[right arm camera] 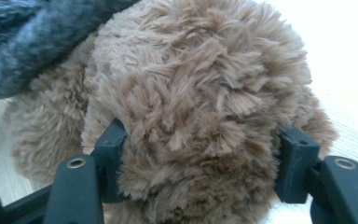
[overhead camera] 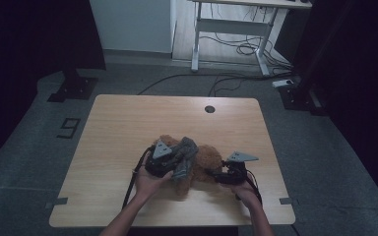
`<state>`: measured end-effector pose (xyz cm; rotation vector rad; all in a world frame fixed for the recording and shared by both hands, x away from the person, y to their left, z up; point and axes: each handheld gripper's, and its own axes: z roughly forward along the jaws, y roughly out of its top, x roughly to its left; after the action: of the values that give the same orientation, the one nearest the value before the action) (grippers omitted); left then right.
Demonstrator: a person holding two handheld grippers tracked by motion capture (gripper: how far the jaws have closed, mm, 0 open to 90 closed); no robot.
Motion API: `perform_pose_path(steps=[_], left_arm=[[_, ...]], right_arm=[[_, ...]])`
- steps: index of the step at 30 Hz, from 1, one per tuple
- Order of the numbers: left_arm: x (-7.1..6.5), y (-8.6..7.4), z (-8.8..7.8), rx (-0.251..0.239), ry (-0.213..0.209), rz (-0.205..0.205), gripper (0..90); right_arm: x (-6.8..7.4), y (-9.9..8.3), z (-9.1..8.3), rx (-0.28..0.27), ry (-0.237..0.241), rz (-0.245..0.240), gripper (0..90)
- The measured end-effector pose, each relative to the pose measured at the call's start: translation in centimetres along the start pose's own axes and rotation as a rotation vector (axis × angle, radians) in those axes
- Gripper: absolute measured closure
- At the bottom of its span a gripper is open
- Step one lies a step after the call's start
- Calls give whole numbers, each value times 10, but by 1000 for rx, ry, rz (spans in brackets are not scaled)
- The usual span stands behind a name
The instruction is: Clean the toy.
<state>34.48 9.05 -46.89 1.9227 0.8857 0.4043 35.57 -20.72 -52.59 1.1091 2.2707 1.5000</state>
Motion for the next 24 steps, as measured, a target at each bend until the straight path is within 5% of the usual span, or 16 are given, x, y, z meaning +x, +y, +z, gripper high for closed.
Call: perform_pose_path(steps=[3,8,9,10,11,14,18,21,24], left_arm=[[9,-3,-10,-12,15,-22,760],[51,-15,-39,-39,92,-124,755],[51,-15,-39,-39,92,-124,755],[65,-22,-44,-23,149,-152,755],[74,-28,-44,-8,156,-183,756],[93,-51,-32,79,127,-255,755],[100,-66,-27,45,79,-334,757],[98,-57,-31,40,95,-303,757],[83,-26,-47,-33,77,-247,758]], right_arm=[[-1,-1,0,-5,2,9,364],[-3,-1,1,-16,0,34,376],[-3,-1,1,-16,0,34,376],[-4,-1,1,-17,-2,38,378],[-5,-2,0,-15,-4,39,380],[-6,-4,0,-22,0,37,381],[-6,-4,1,-27,-7,38,382],[-5,-4,1,-29,-11,36,382],[-5,-3,2,-31,-26,28,384]])
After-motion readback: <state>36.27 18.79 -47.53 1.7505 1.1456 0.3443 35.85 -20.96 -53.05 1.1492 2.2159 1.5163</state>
